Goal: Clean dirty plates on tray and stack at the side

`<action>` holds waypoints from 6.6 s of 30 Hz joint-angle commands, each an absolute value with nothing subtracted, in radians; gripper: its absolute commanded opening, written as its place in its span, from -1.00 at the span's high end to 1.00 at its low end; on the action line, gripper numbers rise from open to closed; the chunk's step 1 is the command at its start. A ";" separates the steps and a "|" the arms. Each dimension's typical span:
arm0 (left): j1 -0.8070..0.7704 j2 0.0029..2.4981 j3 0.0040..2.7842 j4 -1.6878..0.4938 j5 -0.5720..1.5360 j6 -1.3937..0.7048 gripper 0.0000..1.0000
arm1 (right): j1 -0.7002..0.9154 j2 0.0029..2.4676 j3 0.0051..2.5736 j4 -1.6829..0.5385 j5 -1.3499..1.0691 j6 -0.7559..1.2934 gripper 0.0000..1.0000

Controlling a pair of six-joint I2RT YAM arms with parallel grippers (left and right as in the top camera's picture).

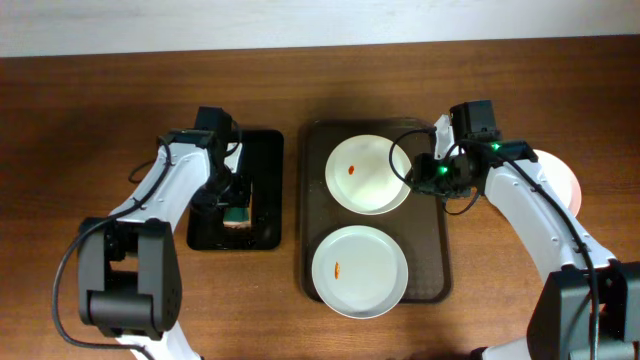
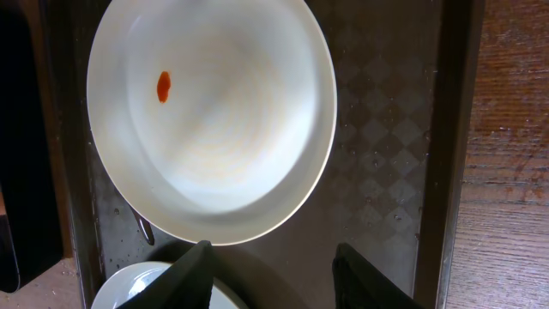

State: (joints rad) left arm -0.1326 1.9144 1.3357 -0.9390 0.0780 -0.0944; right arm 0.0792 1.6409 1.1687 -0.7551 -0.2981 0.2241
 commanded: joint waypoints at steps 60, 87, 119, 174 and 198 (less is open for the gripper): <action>-0.617 2.197 1.515 -0.384 0.387 -0.388 1.00 | 0.078 1.938 1.183 -0.587 -0.191 0.174 0.92; -0.648 2.210 1.764 -0.719 -0.612 -0.151 1.00 | 0.078 1.938 1.183 -0.678 -0.171 0.222 0.92; -0.109 1.866 1.173 -0.696 -0.007 -0.123 0.46 | 0.078 1.938 1.183 -0.647 -0.173 0.154 0.89; 0.218 1.168 1.306 -0.966 0.075 -0.144 -0.99 | 0.912 1.835 1.704 -0.369 0.633 -0.232 0.92; 0.218 1.168 1.306 -0.966 0.075 -0.144 -0.99 | 0.781 1.772 1.704 -0.709 0.469 0.400 0.92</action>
State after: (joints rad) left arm 0.2138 1.1770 1.2934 -0.9672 0.0574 -0.1352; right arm 0.8040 1.8420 1.6886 -0.6712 0.5098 0.1890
